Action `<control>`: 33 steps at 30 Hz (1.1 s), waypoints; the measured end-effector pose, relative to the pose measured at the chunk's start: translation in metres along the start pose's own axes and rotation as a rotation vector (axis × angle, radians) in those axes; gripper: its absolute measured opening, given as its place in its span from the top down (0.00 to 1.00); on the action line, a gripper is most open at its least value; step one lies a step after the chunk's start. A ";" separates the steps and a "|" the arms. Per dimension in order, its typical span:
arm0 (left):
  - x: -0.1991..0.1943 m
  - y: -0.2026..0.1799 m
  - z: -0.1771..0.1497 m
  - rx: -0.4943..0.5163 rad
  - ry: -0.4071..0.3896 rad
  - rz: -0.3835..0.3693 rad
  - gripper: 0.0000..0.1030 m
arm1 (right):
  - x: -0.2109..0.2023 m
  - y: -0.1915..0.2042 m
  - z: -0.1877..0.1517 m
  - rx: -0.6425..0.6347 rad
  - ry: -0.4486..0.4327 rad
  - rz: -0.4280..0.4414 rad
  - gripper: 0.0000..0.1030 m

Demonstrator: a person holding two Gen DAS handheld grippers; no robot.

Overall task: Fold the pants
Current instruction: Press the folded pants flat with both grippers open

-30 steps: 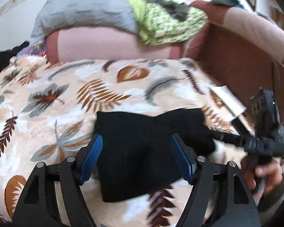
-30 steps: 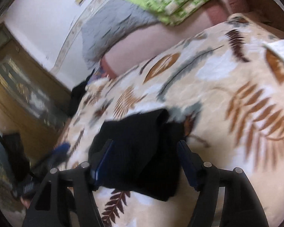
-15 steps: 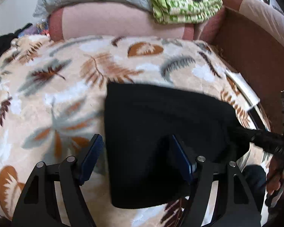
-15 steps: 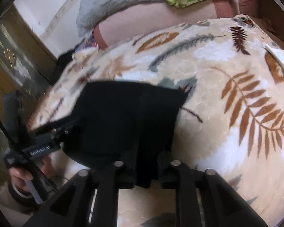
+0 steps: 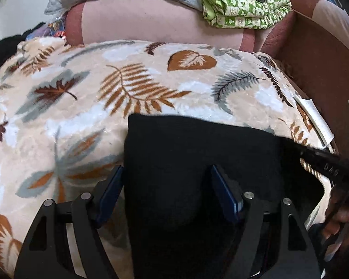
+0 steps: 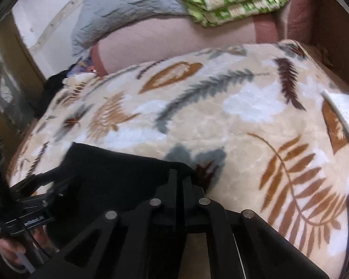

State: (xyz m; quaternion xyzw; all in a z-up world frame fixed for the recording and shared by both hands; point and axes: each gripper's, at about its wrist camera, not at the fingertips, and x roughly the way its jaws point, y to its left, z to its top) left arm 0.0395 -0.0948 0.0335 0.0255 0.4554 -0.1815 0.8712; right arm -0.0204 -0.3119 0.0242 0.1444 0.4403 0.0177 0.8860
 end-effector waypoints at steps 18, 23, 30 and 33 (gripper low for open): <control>-0.038 0.007 -0.018 -0.030 -0.024 0.057 0.26 | -0.054 0.048 -0.043 -0.102 -0.009 0.150 0.83; -0.024 0.000 -0.035 -0.033 -0.006 0.066 0.25 | -0.032 0.031 -0.057 -0.034 0.004 0.134 0.84; -0.033 -0.005 -0.030 -0.021 -0.001 0.076 0.25 | -0.053 0.031 -0.048 -0.025 -0.027 0.143 0.71; -0.037 -0.007 -0.028 -0.014 -0.009 0.076 0.25 | -0.060 0.031 -0.046 -0.027 -0.044 0.136 0.65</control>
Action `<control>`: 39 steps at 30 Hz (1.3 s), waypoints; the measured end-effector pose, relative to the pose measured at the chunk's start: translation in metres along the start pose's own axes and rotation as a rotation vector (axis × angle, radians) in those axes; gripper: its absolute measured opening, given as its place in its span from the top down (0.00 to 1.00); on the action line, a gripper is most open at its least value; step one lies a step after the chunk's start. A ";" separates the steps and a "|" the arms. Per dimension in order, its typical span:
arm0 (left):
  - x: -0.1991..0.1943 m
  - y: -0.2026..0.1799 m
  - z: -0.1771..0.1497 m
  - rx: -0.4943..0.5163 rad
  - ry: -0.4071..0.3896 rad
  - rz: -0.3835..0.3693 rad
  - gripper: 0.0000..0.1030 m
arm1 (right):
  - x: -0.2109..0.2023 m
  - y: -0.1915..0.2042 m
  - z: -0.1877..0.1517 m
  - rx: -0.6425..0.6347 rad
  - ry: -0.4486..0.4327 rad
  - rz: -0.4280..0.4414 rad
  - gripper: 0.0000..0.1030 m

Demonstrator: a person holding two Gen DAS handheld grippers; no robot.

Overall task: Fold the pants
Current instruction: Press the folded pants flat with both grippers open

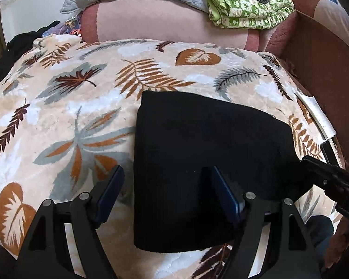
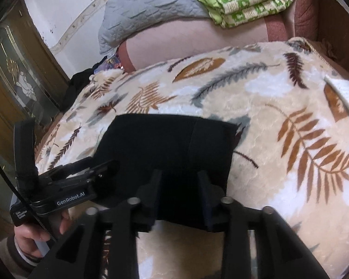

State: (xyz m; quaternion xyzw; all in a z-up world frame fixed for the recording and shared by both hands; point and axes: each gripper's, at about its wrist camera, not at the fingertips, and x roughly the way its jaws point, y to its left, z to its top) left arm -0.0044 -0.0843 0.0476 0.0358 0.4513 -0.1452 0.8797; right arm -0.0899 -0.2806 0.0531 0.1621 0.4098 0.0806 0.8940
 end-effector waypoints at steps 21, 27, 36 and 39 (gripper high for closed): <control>0.007 0.001 0.008 0.002 0.010 0.009 0.20 | 0.018 -0.029 0.010 0.049 0.019 -0.110 0.59; 0.015 0.001 0.008 0.005 0.020 0.017 0.20 | 0.041 -0.028 0.025 0.002 0.020 -0.153 0.93; 0.014 0.003 0.010 -0.004 0.022 0.008 0.20 | 0.022 -0.035 0.013 0.045 0.018 -0.128 0.85; 0.011 0.002 0.010 -0.003 0.018 0.010 0.20 | 0.009 -0.035 0.013 0.054 -0.006 -0.104 0.73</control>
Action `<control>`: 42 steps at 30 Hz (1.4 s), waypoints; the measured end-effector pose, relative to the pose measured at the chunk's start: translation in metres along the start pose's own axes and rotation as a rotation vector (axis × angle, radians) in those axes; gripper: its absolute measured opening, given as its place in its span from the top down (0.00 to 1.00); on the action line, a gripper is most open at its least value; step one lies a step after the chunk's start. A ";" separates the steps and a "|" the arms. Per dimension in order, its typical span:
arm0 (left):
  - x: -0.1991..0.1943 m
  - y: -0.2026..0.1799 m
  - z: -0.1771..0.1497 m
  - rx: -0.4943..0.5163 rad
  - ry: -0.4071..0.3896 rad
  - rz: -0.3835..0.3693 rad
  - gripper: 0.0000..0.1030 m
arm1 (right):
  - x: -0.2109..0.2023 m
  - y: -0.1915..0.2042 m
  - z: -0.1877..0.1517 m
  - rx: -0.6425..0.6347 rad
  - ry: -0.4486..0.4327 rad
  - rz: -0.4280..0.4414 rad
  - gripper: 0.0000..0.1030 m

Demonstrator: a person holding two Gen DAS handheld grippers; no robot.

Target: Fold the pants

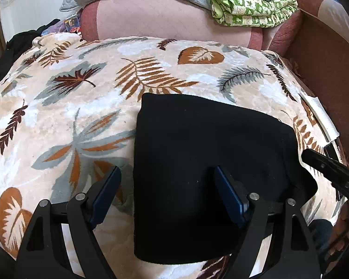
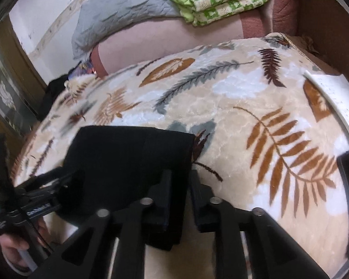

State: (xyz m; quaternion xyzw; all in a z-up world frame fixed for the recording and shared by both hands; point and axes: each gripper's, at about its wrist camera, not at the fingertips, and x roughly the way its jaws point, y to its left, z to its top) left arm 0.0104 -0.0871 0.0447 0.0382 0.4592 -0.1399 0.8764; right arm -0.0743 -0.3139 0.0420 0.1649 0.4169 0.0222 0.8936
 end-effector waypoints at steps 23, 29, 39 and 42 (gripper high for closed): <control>-0.004 0.015 -0.001 -0.048 0.025 -0.063 0.20 | 0.012 0.001 -0.020 0.099 0.059 0.104 0.41; -0.001 0.021 0.000 -0.062 0.033 -0.075 0.20 | 0.021 0.001 -0.019 0.111 0.069 0.101 0.41; 0.009 0.029 0.000 -0.098 0.068 -0.151 0.20 | 0.030 0.000 -0.017 0.113 0.079 0.101 0.37; 0.012 0.032 0.000 -0.107 0.076 -0.182 0.19 | 0.033 0.001 -0.017 0.115 0.084 0.109 0.35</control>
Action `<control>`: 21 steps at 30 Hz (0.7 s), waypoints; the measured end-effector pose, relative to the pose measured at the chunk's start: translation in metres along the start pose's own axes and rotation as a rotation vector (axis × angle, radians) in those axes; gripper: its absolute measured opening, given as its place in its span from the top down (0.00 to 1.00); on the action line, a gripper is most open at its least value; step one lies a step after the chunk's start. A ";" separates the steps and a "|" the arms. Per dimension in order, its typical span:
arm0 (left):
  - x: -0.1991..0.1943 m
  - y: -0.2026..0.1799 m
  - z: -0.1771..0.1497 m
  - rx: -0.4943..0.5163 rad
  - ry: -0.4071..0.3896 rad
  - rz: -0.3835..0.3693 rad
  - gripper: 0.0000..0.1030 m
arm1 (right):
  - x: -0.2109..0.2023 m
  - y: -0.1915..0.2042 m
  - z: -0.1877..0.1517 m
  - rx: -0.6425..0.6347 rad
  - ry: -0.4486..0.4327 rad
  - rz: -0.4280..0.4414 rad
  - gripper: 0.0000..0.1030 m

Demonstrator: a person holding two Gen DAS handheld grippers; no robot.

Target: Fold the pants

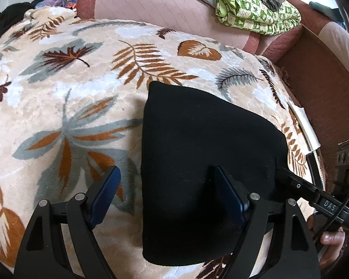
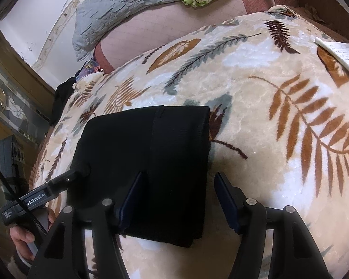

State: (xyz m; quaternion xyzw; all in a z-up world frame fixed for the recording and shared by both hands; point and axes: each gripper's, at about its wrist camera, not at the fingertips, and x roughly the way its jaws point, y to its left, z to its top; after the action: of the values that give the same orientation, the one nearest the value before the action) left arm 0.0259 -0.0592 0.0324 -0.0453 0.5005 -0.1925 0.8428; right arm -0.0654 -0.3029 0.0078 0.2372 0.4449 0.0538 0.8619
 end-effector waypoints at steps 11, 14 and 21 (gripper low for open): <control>0.013 0.008 0.001 -0.065 0.015 -0.063 0.14 | 0.008 -0.005 -0.001 0.027 0.012 0.041 0.28; 0.015 0.006 0.001 -0.061 0.011 -0.054 0.10 | 0.011 -0.002 0.000 0.019 0.012 0.045 0.26; 0.020 0.000 0.000 -0.044 -0.006 -0.032 0.01 | 0.017 0.004 0.000 0.002 0.007 0.050 0.24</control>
State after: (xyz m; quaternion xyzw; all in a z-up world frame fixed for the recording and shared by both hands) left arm 0.0341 -0.0669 0.0155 -0.0723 0.5015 -0.1950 0.8398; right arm -0.0552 -0.2938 -0.0028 0.2489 0.4420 0.0757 0.8585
